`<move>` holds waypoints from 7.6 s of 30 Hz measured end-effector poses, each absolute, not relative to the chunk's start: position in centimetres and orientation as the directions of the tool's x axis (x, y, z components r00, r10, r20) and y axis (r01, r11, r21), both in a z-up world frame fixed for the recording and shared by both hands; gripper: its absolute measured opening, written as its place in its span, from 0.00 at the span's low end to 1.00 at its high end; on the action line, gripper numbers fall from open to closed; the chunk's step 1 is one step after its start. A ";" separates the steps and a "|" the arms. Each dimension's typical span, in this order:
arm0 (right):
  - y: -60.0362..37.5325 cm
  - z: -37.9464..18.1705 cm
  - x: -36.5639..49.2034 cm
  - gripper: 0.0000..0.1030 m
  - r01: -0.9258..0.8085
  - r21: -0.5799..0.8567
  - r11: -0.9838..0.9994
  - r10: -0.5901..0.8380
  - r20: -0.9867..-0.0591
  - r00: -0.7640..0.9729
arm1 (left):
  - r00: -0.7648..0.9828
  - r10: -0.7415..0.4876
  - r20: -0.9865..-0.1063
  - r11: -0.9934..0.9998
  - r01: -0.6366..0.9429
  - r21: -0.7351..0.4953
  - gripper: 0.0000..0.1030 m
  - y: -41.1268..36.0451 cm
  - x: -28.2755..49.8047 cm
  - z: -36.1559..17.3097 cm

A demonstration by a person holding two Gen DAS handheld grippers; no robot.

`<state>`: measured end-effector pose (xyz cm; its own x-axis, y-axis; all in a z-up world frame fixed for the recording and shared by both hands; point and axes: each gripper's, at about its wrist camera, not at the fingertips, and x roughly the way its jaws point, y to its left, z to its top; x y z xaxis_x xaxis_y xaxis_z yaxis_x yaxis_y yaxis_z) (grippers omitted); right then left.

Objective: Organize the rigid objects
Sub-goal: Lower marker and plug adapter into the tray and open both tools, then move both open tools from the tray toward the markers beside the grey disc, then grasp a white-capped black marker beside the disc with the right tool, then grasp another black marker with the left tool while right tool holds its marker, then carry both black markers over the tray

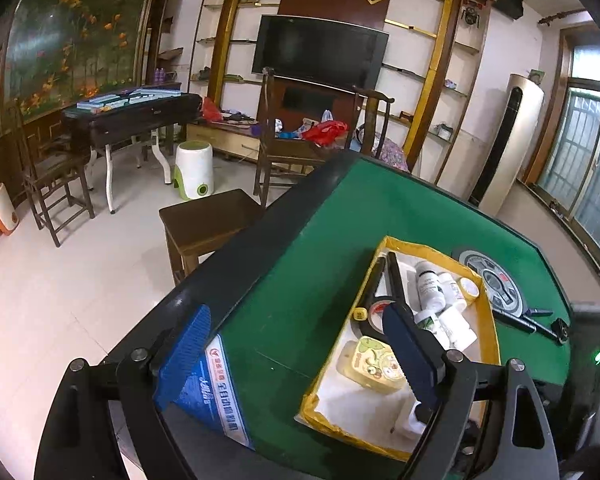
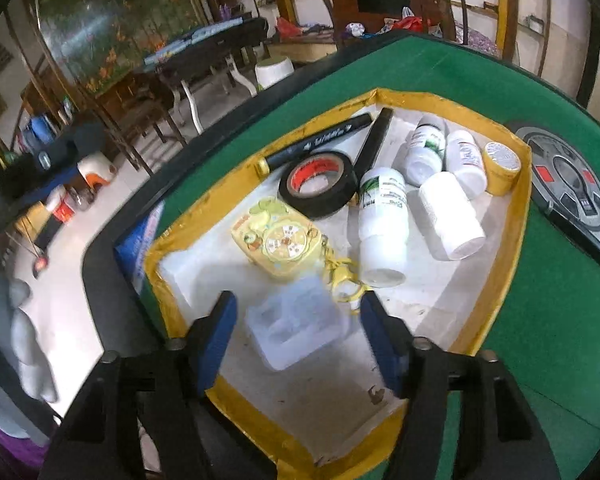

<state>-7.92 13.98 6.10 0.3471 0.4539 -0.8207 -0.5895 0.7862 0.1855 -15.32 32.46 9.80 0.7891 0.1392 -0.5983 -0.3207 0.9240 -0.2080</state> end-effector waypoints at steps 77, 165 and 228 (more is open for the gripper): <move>-16.8 5.5 8.7 0.73 -0.048 0.134 0.990 0.138 -0.815 0.562 | 0.503 -0.307 -0.808 0.940 0.291 -0.176 0.95 5.6 -9.3 5.3; -26.6 1.7 -8.4 0.14 -0.056 0.519 0.853 0.470 -0.717 0.515 | 0.495 -0.125 -0.860 0.979 0.202 -0.026 0.52 -9.2 7.3 2.4; 4.1 10.0 -6.3 0.14 -0.390 0.447 0.805 0.580 -0.732 0.358 | 0.641 -0.214 -0.737 0.949 -0.043 -0.313 0.14 24.6 -9.0 4.6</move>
